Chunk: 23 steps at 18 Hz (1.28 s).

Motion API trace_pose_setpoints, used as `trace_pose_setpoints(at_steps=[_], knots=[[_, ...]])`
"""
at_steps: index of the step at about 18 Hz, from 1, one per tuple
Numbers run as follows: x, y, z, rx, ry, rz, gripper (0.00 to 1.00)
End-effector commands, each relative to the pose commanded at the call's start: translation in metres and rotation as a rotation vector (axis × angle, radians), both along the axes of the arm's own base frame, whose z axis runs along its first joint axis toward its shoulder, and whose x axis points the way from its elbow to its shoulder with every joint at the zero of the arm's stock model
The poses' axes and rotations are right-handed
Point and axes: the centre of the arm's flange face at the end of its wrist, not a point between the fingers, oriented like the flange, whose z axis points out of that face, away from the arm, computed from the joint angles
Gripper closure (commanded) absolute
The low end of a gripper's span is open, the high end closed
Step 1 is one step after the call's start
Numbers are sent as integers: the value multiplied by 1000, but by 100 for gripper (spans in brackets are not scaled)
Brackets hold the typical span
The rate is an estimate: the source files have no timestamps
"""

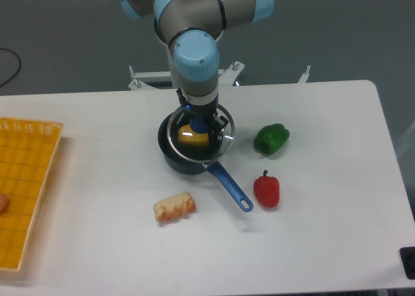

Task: Close the pot lid
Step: 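Lower the glass lid onto the saucepan rim and align it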

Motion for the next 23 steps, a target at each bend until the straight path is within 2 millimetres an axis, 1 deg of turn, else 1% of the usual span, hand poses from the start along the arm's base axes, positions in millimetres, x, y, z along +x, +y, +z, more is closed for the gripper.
trace_pose_setpoints(at_steps=[1,6,9,12,14,19,23], knots=[[5,3,0,-1,1,-14,52],[8,6,-2,-5,0,-5,52],[14,9,-4,-16,19,-22,52],[16,8,-9,-20,24,-26,52],[23,10,-14,-15,32,-40,52],[25,11,-22,-16,38,-44,52],[26,9,-25,-22,35,-45,51]])
